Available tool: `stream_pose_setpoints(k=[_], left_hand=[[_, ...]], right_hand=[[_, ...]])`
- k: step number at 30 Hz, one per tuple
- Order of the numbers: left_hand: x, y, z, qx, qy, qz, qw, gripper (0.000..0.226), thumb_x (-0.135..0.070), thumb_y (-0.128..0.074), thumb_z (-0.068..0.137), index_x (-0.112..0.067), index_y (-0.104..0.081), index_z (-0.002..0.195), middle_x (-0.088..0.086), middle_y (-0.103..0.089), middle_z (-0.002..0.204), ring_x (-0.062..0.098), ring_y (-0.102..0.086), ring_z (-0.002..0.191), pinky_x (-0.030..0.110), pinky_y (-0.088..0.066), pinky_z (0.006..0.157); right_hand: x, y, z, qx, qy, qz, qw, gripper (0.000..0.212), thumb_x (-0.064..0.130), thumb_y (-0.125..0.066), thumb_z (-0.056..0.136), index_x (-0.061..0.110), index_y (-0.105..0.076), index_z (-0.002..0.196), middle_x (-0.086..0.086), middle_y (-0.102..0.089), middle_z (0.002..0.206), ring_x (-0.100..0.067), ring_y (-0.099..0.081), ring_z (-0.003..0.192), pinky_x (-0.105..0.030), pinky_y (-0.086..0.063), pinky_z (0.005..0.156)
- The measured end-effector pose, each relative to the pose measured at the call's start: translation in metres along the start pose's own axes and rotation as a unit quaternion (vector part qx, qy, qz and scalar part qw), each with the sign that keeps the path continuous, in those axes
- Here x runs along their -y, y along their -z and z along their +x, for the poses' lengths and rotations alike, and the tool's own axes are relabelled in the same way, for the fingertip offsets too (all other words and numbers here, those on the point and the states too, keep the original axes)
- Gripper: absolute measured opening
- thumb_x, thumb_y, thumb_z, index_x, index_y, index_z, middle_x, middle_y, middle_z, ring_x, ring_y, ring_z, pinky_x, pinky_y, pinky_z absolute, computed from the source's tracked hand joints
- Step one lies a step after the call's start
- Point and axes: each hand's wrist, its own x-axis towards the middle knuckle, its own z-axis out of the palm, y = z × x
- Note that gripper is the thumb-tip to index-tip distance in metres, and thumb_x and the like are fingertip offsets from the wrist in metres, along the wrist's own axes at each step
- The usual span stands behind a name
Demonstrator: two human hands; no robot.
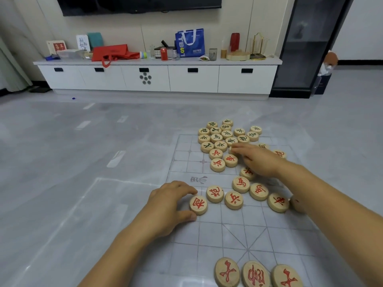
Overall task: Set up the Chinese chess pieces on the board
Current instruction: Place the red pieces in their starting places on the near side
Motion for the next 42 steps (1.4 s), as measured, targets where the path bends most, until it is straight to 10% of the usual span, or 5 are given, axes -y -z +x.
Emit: stream_pose_setpoints(k=[24,35,42], left_hand=[[-0.002,0.001,-0.047,0.041,-0.042,0.013,0.998,0.029,-0.037,-0.075,0.072,-0.037,-0.054,0.092,-0.016,-0.052,0.116,0.008,-0.047,0.111,0.026,-0.038,0.099],[-0.004,-0.005,-0.061,0.079,-0.059,0.018,0.995,0.053,-0.039,-0.074,0.072,-0.041,-0.05,0.119,-0.024,-0.036,0.121,0.004,-0.035,0.121,0.022,-0.029,0.107],[-0.008,-0.008,-0.065,0.075,-0.08,0.012,0.994,0.035,-0.038,-0.074,0.071,-0.044,-0.051,0.097,-0.024,-0.04,0.117,0.002,-0.037,0.116,0.021,-0.032,0.103]], right_hand=[[-0.034,-0.016,-0.213,-0.138,-0.177,-0.026,0.974,0.035,-0.003,-0.055,0.082,0.01,-0.065,0.113,-0.012,-0.061,0.114,-0.038,-0.053,0.099,-0.038,-0.042,0.088],[-0.02,-0.014,-0.232,-0.071,-0.152,0.077,0.983,0.054,0.03,-0.067,0.079,0.029,-0.047,0.129,0.019,-0.043,0.094,-0.006,-0.053,0.085,-0.018,-0.04,0.071],[-0.001,-0.018,-0.236,-0.031,-0.075,0.105,0.991,0.03,0.036,-0.071,0.073,0.047,-0.051,0.093,0.025,-0.044,0.107,0.008,-0.045,0.098,-0.011,-0.041,0.076]])
